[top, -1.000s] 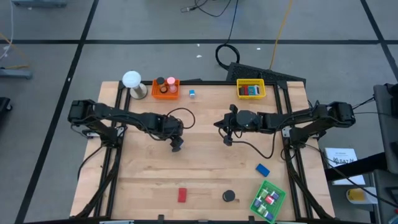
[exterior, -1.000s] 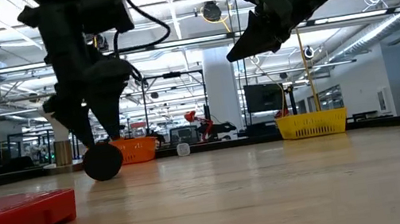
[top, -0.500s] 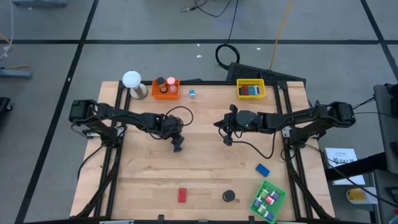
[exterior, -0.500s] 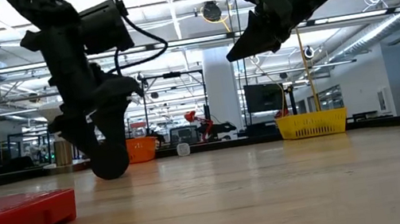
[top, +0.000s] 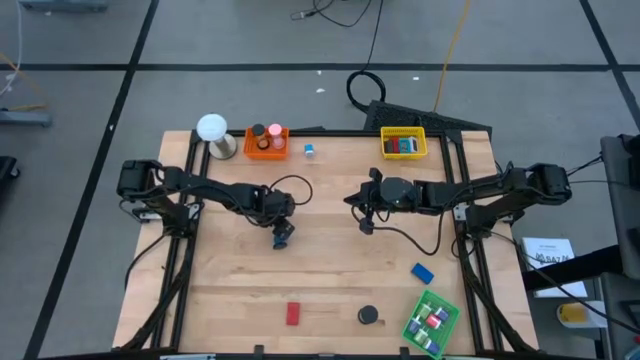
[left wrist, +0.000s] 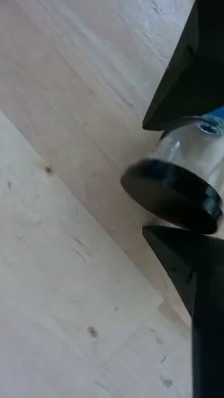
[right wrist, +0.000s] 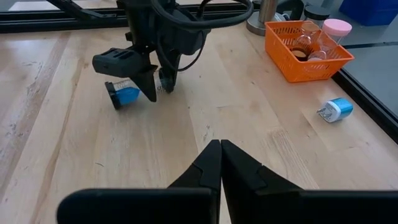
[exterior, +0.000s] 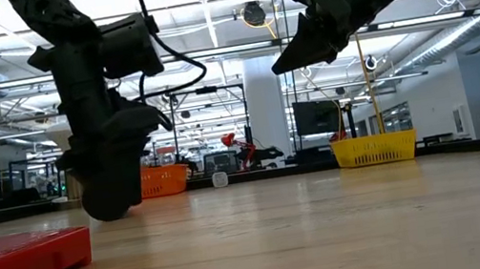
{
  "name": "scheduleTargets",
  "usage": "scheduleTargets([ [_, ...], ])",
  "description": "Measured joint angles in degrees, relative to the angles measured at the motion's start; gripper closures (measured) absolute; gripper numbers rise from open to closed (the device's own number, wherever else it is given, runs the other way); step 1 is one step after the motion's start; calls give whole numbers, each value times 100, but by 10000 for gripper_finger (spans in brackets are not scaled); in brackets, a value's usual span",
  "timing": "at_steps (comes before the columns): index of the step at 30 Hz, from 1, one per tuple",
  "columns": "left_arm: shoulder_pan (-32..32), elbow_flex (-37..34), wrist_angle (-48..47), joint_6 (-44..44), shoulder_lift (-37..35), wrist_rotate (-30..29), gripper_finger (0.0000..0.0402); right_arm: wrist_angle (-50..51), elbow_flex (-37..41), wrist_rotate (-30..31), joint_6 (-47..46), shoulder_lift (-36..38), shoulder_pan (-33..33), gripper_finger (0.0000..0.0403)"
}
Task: Pick & Place Office items
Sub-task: Put the black hourglass into the orange basket
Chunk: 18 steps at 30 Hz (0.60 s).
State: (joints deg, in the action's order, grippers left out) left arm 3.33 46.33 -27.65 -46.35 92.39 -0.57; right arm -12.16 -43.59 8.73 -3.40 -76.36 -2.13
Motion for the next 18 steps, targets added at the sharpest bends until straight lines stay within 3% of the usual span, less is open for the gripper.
scheduleTargets([
  [6, -2, 0, -150, 173, -34, 103, 195, -2, -1, 0, 0, 0, 0, 403],
  [12, 2, 162, -454, 553, -15, 71, 194, -2, -1, 0, 0, 0, 0, 403],
  [18, 2, 646, -1192, 1605, -15, -200, 180, -1, -1, 0, 0, 0, 0, 403],
])
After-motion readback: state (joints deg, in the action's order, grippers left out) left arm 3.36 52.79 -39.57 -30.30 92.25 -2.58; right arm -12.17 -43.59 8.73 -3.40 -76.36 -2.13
